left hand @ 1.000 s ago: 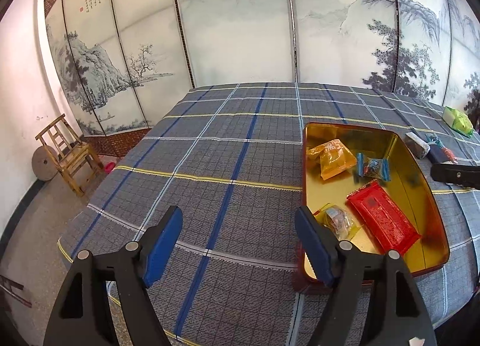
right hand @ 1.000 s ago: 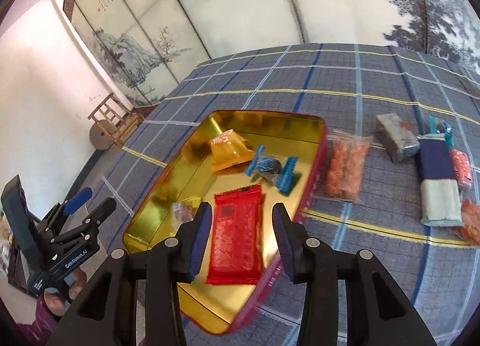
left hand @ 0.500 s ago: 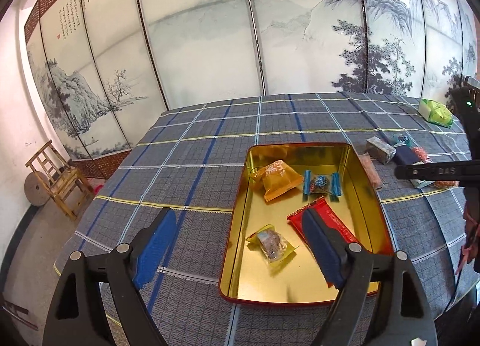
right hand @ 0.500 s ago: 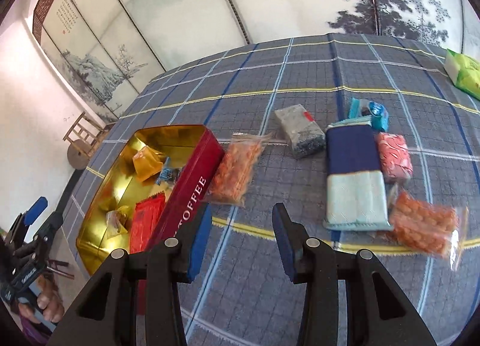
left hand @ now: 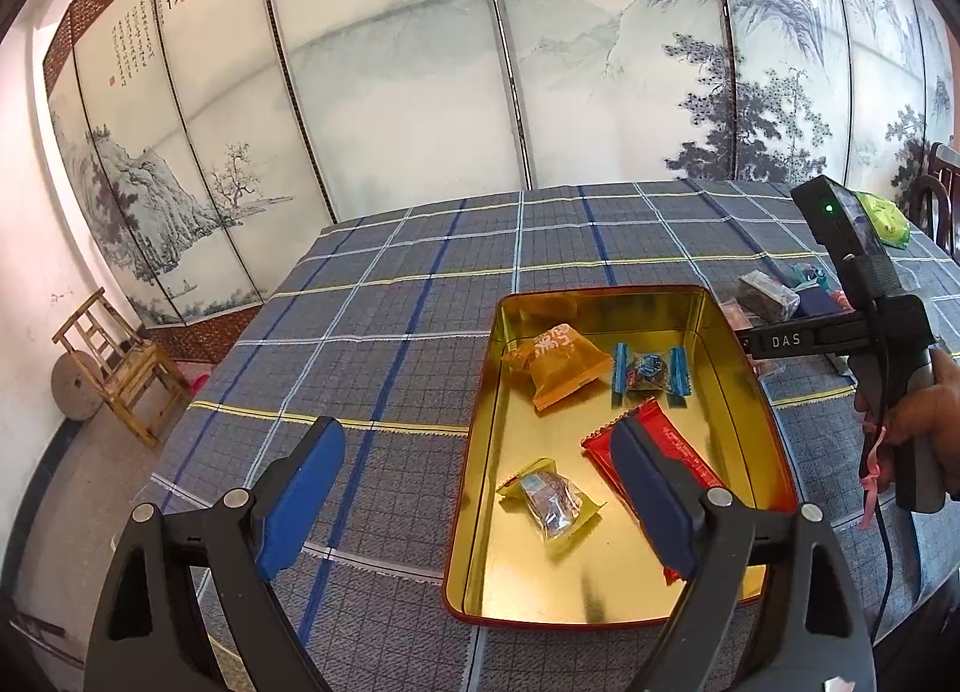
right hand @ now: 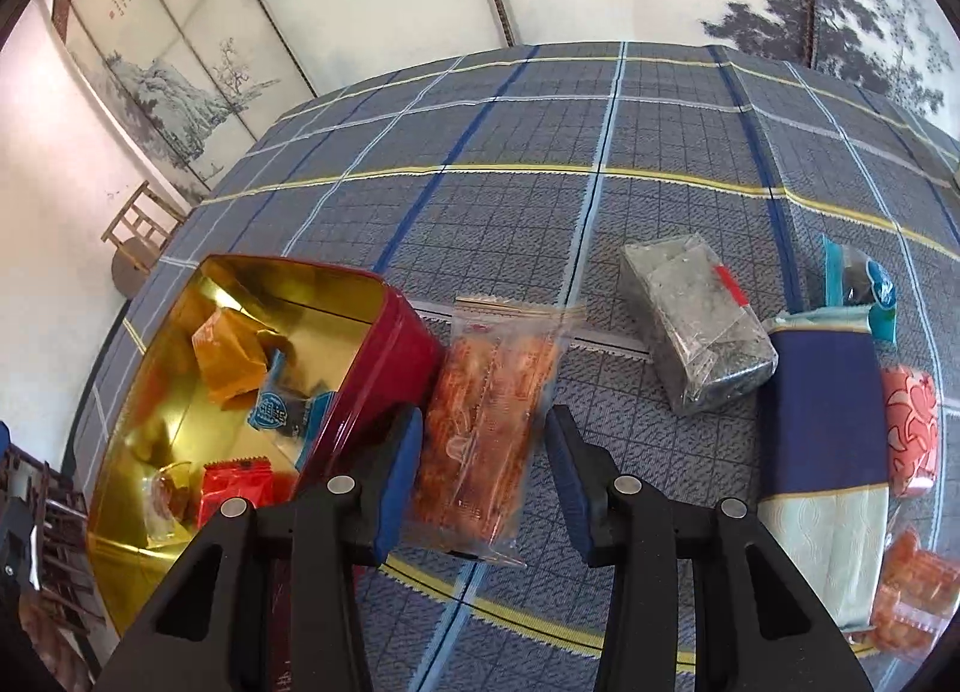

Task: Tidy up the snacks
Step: 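Grasp the clear bag of orange crackers with the right gripper and lift, then grasp the clear dark tea bag with the left gripper while the right gripper holds the crackers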

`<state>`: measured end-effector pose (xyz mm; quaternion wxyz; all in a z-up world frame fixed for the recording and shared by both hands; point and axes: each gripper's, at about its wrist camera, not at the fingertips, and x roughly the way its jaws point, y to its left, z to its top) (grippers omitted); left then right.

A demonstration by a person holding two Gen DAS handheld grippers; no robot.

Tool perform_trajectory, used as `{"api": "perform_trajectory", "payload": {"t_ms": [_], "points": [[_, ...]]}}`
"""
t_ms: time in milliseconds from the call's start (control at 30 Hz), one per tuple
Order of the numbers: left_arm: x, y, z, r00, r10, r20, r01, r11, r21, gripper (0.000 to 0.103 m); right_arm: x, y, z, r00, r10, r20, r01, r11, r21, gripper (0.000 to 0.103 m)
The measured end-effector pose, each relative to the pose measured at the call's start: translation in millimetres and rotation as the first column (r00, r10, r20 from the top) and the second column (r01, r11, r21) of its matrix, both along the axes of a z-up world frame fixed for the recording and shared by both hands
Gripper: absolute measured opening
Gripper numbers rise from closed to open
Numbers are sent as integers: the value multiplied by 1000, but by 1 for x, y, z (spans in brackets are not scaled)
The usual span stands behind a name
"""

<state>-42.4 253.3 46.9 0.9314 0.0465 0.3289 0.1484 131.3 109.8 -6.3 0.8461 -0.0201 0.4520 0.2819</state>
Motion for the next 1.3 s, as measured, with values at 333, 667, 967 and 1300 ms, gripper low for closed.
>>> {"api": "perform_trajectory", "payload": {"t_ms": [333, 667, 967, 1300], "points": [[1, -2, 0, 1000, -13, 12, 13, 1000, -7, 88, -42, -35, 1, 998, 57, -5, -57, 990, -128, 40], [-1, -12, 5, 1000, -27, 10, 27, 1000, -1, 88, -32, -22, -2, 997, 56, 51, -47, 984, -171, 39], [2, -62, 31, 976, -218, 21, 219, 974, -51, 88, -103, -166, 19, 985, -152, 79, 146, 986, 86, 38], [54, -141, 35, 921, -383, -64, 359, 902, -239, 89, -72, -355, 12, 857, -504, 107, 506, 863, 8, 39]]}}
